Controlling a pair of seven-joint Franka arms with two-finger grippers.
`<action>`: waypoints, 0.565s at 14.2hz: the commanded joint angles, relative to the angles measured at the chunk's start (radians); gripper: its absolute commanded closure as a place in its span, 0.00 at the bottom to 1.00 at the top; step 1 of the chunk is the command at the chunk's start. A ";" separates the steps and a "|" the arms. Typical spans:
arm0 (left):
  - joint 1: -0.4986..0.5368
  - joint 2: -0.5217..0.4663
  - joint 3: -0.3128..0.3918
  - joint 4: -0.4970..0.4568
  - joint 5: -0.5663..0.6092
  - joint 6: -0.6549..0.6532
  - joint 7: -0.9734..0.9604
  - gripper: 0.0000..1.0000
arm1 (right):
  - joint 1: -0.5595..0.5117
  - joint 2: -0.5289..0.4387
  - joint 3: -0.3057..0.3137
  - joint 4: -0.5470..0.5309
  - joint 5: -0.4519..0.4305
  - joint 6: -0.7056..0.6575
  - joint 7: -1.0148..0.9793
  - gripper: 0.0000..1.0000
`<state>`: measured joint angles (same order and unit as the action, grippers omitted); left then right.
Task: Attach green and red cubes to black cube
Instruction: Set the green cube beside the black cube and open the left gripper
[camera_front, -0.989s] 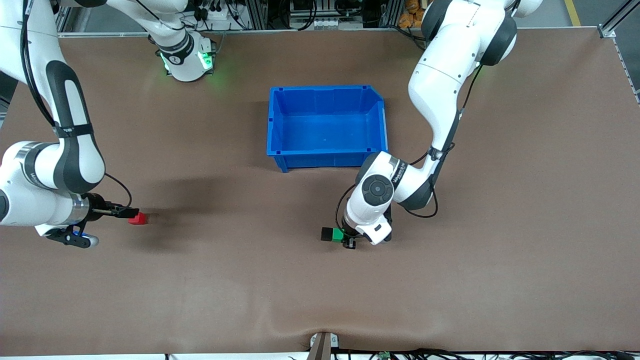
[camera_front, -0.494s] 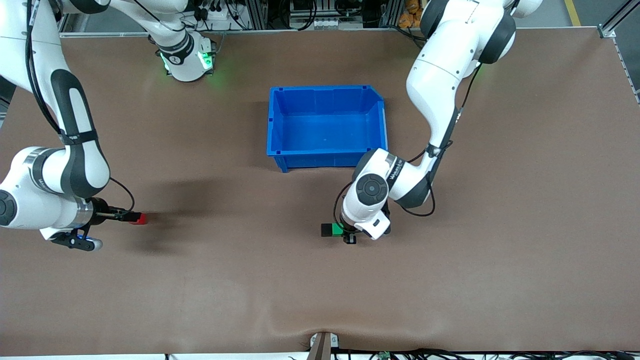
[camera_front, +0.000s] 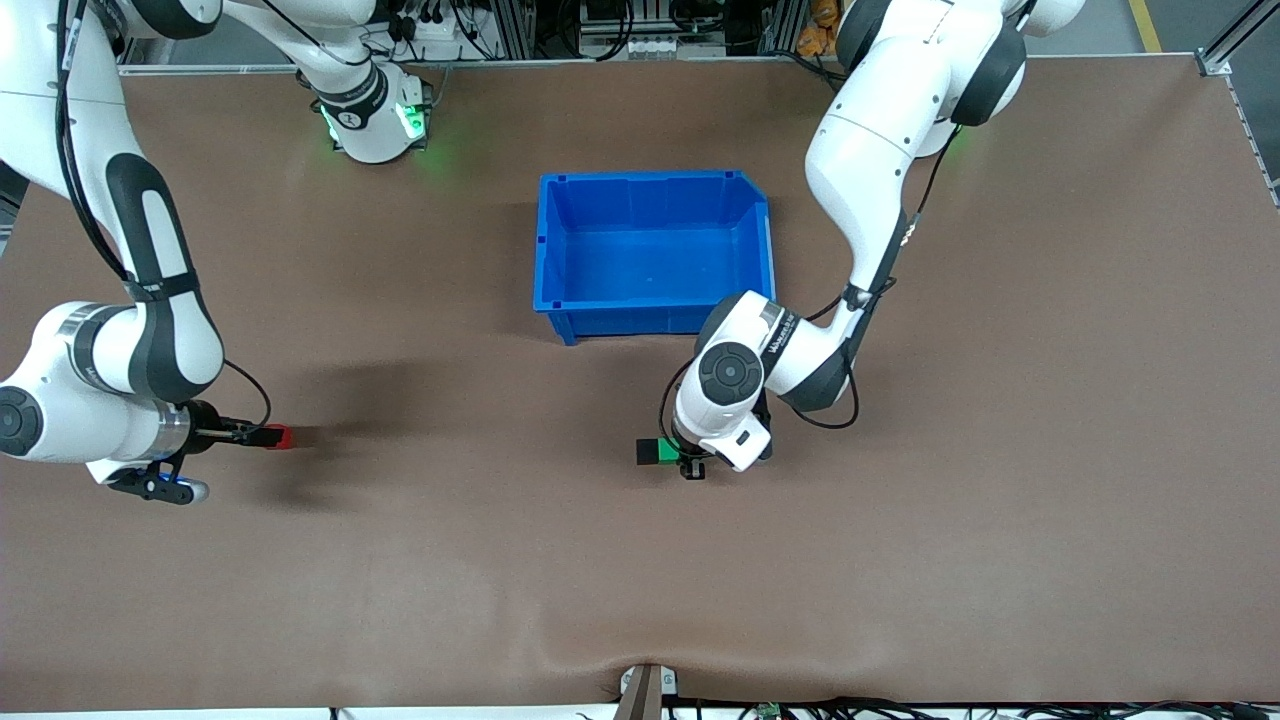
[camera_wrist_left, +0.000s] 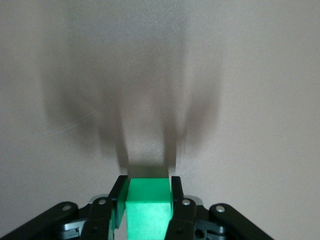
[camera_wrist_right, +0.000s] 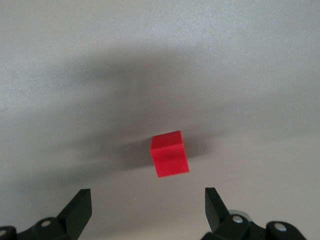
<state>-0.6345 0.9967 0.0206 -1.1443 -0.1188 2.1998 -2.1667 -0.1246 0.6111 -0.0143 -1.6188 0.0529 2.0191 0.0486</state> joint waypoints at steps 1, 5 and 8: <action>-0.027 -0.018 0.022 -0.002 -0.002 -0.031 -0.012 0.95 | -0.018 0.018 0.016 0.000 -0.002 0.023 -0.016 0.00; -0.027 -0.056 0.015 -0.005 0.086 -0.046 0.016 0.00 | -0.020 0.022 0.016 -0.016 -0.004 0.061 -0.019 0.00; -0.010 -0.127 0.016 -0.005 0.090 -0.127 0.092 0.00 | -0.024 0.026 0.016 -0.016 -0.008 0.073 -0.082 0.00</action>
<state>-0.6479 0.9425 0.0259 -1.1304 -0.0475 2.1355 -2.1190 -0.1248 0.6408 -0.0144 -1.6227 0.0514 2.0706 0.0273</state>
